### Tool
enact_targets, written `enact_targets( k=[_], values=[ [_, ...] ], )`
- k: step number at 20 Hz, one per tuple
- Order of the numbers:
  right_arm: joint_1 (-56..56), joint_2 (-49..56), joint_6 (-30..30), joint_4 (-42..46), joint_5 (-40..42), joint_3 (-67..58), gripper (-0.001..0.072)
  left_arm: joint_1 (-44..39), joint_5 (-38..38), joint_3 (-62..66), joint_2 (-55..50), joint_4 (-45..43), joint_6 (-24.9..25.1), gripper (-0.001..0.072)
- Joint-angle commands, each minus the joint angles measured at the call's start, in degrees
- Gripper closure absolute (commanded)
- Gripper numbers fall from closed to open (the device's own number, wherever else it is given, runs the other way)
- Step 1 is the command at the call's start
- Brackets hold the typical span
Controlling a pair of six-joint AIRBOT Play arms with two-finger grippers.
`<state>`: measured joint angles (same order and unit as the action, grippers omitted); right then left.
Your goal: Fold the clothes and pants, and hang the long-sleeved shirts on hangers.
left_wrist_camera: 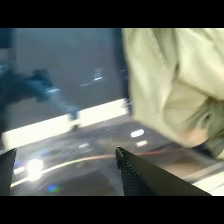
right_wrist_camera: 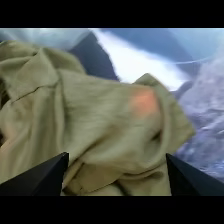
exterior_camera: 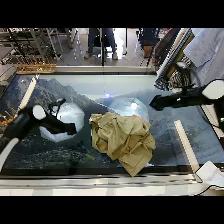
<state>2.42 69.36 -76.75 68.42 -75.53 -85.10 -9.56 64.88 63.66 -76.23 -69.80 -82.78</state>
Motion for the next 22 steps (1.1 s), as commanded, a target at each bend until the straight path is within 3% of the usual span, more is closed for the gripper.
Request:
enact_targets(
  k=[1, 3, 4, 5, 10, 12, 14, 16, 17, 19, 21, 22],
  values=[
    [6.97, 0.61, 1.27, -3.23, 1.6, 7.28, 0.0009, -1.6, -11.13, -10.03, -1.4, 17.92, 5.2, -0.0007],
    [13.77, 2.58, 1.18, -3.04, 3.56, 11.13, 0.0041, -2.21, -11.67, -9.92, -5.75, 26.14, 5.77, -0.0005],
    [16.83, 4.48, 0.02, -2.38, 3.56, 11.89, 0.0114, -2.43, -12.22, -9.75, -7.82, 29.11, 6.29, -0.0004],
    [19.15, 6.43, -1.6, -1.88, 3.74, 11.96, 0.0144, -2.6, -12.2, -9.25, -9.99, 31.47, 7.48, -0.0004],
    [26.05, 13.27, -6.8, -2.38, 6.73, 11.93, 0.0141, -3.63, -12.31, -5.55, -17.31, 32.61, 6.58, 0.0018],
    [27.56, 15.76, -8.35, -2.21, 7.69, 11.93, 0.0137, -3.89, -12.24, -4.24, -19.54, 32.61, 4.55, 0.015],
    [28.5, 18.14, -9.84, -2.19, 9.77, 11.89, 0.0138, -4.26, -12.28, -3.32, -20.52, 34.49, 3.93, 0.0205],
    [29.11, 20.02, -12.15, -1.9, 14.43, 11.89, 0.0143, -4.33, -12.15, -2.25, -20.55, 35.93, 3.96, 0.0518],
    [29.11, 20.81, -13.94, -1.22, 16.5, 11.87, 0.0199, -4.33, -11.52, -1.55, -20.5, 36.0, 4.02, 0.0687],
    [28.89, 20.98, -17.05, 2.29, 17.44, 11.67, 0.0615, -4.2, -7.61, 0.2, -20.22, 35.93, 5.55, 0.0697],
    [28.65, 20.65, -17.07, 7.1, 12.52, 7.93, 0.069, -3.52, -3.89, 1.77, -18.43, 35.12, 7.28, 0.0698],
    [28.68, 19.91, -16.72, 9.49, 9.46, 5.11, 0.0691, -2.78, -2.56, 2.56, -16.74, 35.1, 7.54, 0.0698]
  ],
)
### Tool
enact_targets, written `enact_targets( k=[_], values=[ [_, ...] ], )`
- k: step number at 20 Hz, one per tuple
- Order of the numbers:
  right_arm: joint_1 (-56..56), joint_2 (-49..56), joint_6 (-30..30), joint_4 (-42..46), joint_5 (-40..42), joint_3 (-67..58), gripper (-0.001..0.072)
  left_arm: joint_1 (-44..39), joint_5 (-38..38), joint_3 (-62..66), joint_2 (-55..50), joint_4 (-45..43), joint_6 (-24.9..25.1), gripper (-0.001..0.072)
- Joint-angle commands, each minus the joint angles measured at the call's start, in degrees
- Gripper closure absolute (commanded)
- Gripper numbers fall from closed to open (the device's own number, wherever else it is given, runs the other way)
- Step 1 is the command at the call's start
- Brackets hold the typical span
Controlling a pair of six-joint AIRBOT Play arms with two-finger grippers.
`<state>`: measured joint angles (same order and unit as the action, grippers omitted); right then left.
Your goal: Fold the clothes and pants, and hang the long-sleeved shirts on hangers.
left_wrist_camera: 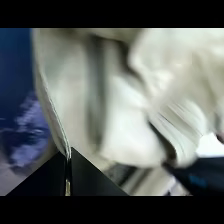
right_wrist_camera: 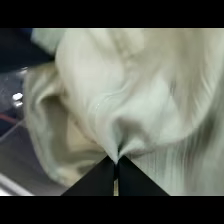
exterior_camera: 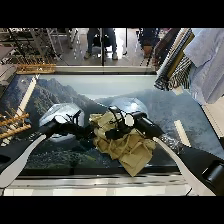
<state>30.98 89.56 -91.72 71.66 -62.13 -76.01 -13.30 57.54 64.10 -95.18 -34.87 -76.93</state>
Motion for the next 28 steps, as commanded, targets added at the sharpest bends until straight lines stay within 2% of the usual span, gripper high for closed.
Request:
enact_targets(
  k=[1, 4, 6, 8, 11, 12, 14, 16, 17, 18, 19, 21, 22, 24, 25, 26, 28],
  values=[
    [0.09, -1.4, -1.18, 8.35, -7.43, -7.8, 0.0691, 1.92, 5.95, 3.26, 4.09, 0.2, 2.08, 0.0698],
    [0.09, -5.73, 1.2, 11.32, -18.21, -20.63, 0.069, 5.79, 11.78, 11.08, 10.64, 0.24, 2.43, 0.0699],
    [0.11, -8.0, 1.36, 11.32, -22.27, -29.46, 0.069, 8.02, 15.21, 19.47, 14.25, 0.24, 2.4, 0.07],
    [0.09, -10.1, 1.14, 11.58, -20.5, -36.37, 0.0691, 10.25, 18.05, 28.76, 16.79, 0.2, 2.38, 0.07],
    [0.09, -11.32, -1.51, 12.66, -12.66, -40.26, 0.0692, 14.67, 21.92, 37.81, 18.67, -2.16, 2.32, 0.07],
    [0.09, -11.04, -2.56, 12.81, -10.97, -39.41, 0.0692, 15.93, 24.46, 37.92, 19.06, -5.18, 1.66, 0.0699],
    [0.11, -9.46, -5.2, 12.66, -8.07, -35.89, 0.0692, 16.55, 32.46, 35.76, 19.1, -17.4, -1.92, 0.0699],
    [0.15, -6.54, -5.33, 10.34, -4.04, -32.22, 0.0692, 15.98, 34.32, 27.82, 20.46, -27.61, -2.32, 0.0688],
    [0.15, -4.76, -5.29, 8.41, -2.54, -30.75, 0.0691, 16.0, 34.16, 23.04, 21.66, -32.37, -2.32, 0.0522],
    [0.33, -2.89, -5.01, 6.6, -2.16, -29.88, 0.0691, 16.61, 33.75, 18.27, 23.08, -39.45, -2.34, 0.0166],
    [0.76, -1.22, -4.44, 6.23, -2.23, -29.38, 0.0691, 17.73, 32.52, 14.69, 24.44, -48.19, -2.64, 0.0048],
    [2.01, 1.22, -1.44, 6.27, -2.23, -28.7, 0.0691, 23.58, 26.49, 10.27, 27.78, -69.31, -5.99, 0.0062],
    [2.54, 2.14, -0.2, 6.27, -2.27, -28.68, 0.0691, 28.39, 21.22, 10.01, 29.16, -75.6, -9.09, 0.0071],
    [3.15, 2.93, 1.51, 6.32, -2.14, -28.7, 0.0691, 41.64, 8.26, 10.91, 30.38, -77.57, -10.8, 0.0076],
    [3.34, 3.02, 1.99, 6.4, -1.99, -28.68, 0.0691, 48.11, 5.18, 12.24, 29.53, -76.67, -10.75, 0.0121],
    [3.34, 2.99, 2.6, 6.49, -1.42, -28.7, 0.069, 54.16, 4.24, 14.53, 27.5, -76.5, -10.54, 0.0132],
    [3.34, 3.02, 2.64, 6.49, 0.68, -28.7, 0.069, 62.69, 5.4, 21.46, 20.72, -74.51, -6.21, 0.0132]
  ],
)
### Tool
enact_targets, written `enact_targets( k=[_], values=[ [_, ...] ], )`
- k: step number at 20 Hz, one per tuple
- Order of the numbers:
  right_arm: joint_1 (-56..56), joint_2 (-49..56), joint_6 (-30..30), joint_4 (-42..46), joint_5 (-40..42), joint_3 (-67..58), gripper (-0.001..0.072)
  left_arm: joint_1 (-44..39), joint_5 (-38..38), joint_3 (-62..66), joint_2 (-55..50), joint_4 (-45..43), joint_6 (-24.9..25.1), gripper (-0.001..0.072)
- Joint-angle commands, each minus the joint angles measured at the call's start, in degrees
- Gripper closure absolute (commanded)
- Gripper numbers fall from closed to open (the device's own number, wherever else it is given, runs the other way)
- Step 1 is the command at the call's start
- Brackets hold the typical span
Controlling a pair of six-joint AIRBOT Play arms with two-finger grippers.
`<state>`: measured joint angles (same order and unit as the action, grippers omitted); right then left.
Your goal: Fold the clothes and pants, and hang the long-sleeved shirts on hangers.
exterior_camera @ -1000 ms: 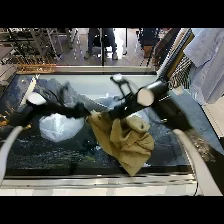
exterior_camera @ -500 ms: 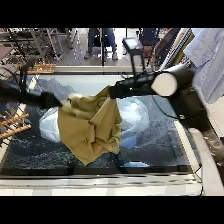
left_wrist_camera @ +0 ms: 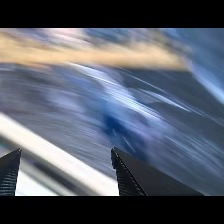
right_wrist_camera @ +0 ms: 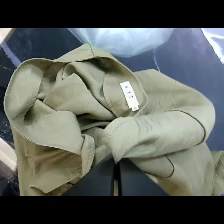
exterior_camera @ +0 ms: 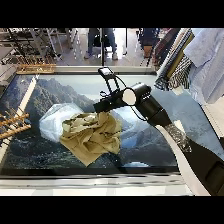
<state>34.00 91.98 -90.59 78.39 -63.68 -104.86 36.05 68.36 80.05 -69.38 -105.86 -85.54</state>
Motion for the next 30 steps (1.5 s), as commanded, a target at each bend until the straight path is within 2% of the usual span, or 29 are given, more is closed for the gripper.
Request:
enact_targets(
  k=[1, 3, 5, 6, 9, 14, 15, 16, 18, 19, 22, 25, 26, 28, 30],
  values=[
    [0.33, 0.59, 1.49, -0.24, 3.69, 0.15, 0.069, 15.87, -4.22, 9.6, -9.18, -0.61, 5.95, 0.0132],
    [0.33, 0.57, 1.46, -0.31, 6.08, 0.15, 0.069, 18.64, -3.39, 18.56, -18.78, 8.09, 9.62, 0.0152],
    [0.33, 0.57, 1.29, -0.31, 6.56, 0.15, 0.0689, 18.73, -2.86, 25.66, -27.36, 15.91, 13.05, 0.0225],
    [0.33, 0.57, 1.05, -0.35, 6.51, 0.15, 0.0689, 18.14, -2.84, 28.22, -30.86, 17.75, 13.22, 0.0225],
    [0.33, 0.57, -1.64, -0.37, 6.54, 0.15, 0.0689, 15.61, -3.48, 33.38, -39.69, 18.38, 14.08, 0.0224],
    [0.33, 0.57, -2.01, -0.61, 6.43, 0.15, 0.0689, 13.22, -8.09, 34.64, -46.82, 19.15, 14.43, 0.0227],
    [0.33, 0.57, -2.01, -0.63, 6.34, 0.15, 0.0689, 13.22, -9.31, 34.64, -47.45, 19.19, 14.29, 0.0324],
    [0.33, 0.57, -2.01, -0.61, 6.23, 0.15, 0.0689, 13.22, -10.27, 34.67, -47.84, 19.17, 13.99, 0.0463],
    [0.33, 0.57, -1.99, -0.55, 6.27, 0.15, 0.0689, 13.22, -11.74, 34.67, -47.91, 19.19, 14.01, 0.0524],
    [0.33, 0.59, -1.99, -0.52, 6.27, 0.15, 0.0689, 13.22, -11.8, 34.67, -47.8, 19.19, 14.01, 0.0619],
    [0.33, 0.57, -1.99, -0.57, 6.25, 0.15, 0.0689, 13.2, -11.54, 34.67, -46.97, 19.5, 14.03, 0.0695],
    [0.33, 0.57, -1.99, -0.79, 6.21, 0.15, 0.0689, 13.2, -11.65, 34.67, -43.78, 21.77, 14.25, 0.0695],
    [0.33, 0.57, -1.97, -1.09, 6.21, 0.15, 0.0689, 13.03, -11.63, 34.67, -42.12, 23.58, 15.76, 0.0695],
    [0.35, 0.57, -1.95, -2.08, 6.14, 0.15, 0.0689, 12.7, -11.56, 34.67, -37.73, 29.88, 18.84, 0.0696],
    [0.44, 0.57, -1.92, -1.88, 5.92, 0.15, 0.0689, 12.41, -10.27, 34.67, -32.41, 44.83, 23.1, 0.0696]
  ],
)
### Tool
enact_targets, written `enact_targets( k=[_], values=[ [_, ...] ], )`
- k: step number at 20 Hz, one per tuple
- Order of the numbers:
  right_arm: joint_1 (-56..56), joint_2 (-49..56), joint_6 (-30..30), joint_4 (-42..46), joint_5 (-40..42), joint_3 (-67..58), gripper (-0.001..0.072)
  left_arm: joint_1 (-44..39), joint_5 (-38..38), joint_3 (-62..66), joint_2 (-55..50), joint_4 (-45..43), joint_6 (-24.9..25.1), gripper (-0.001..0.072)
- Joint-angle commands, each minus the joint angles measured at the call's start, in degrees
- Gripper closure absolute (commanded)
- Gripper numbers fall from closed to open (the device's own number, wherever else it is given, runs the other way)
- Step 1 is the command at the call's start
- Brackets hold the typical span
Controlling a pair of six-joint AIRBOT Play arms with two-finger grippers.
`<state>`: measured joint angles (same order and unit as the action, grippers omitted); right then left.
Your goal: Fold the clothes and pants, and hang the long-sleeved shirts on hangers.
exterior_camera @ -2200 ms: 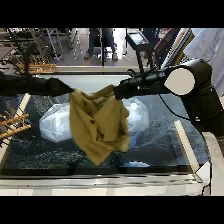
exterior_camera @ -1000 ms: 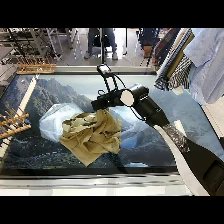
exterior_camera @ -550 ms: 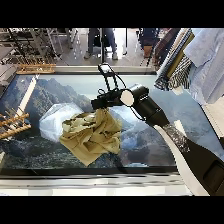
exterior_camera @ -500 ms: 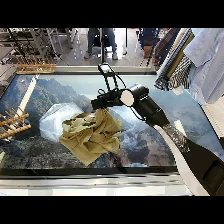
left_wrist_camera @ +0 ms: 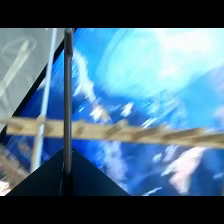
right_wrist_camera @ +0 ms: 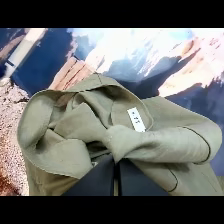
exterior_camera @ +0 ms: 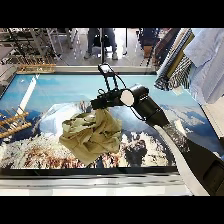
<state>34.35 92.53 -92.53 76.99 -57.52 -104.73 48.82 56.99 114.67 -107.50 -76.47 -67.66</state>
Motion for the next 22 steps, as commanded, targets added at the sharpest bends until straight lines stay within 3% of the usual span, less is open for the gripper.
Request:
enact_targets(
  k=[1, 3, 4, 5, 8, 9, 11, 15, 22],
  values=[
    [0.09, 0.02, 0.02, 0.17, -0.22, 0.02, 0.0689, -0.35, 5.05, 0.04, 8.15, 28.96, 10.78, 0.0695],
    [0.0, -0.04, 0.02, 4.5, -0.17, -0.15, 0.069, -0.98, 19.93, 0.02, 10.32, 58.07, 23.61, 0.0695],
    [-0.22, -0.28, 0.02, 6.56, -0.07, -0.15, 0.069, -2.21, 29.27, 0.02, 10.32, 69.05, 27.26, 0.0695],
    [-0.68, -0.83, 0.02, 8.26, -0.24, -0.15, 0.069, -3.98, 36.26, 0.02, 10.32, 73.11, 27.74, 0.0695],
    [-3.02, -3.69, 3.34, 11.43, -0.09, -0.17, 0.069, -12.24, 48.96, -0.57, 10.32, 63.3, 27.52, 0.0696],
    [-4.13, -4.83, 6.19, 11.87, -0.09, -0.28, 0.0691, -15.32, 48.94, -1.29, 10.34, 59.43, 27.1, 0.0697],
    [-6.32, -6.67, 10.45, 11.78, -0.15, -0.57, 0.0691, -21.4, 48.94, -3.1, 10.29, 56.72, 30.84, 0.0698],
    [-9.07, -7.89, 12.35, 11.74, -0.13, -0.57, 0.0692, -30.62, 48.94, -4.5, 9.73, 51.52, 35.56, 0.0698],
    [-9.11, -7.85, 14.08, 12.35, 0.24, -0.57, 0.0691, -34.34, 48.96, -4.61, 8.7, 53.77, 40.46, 0.0697]
  ],
)
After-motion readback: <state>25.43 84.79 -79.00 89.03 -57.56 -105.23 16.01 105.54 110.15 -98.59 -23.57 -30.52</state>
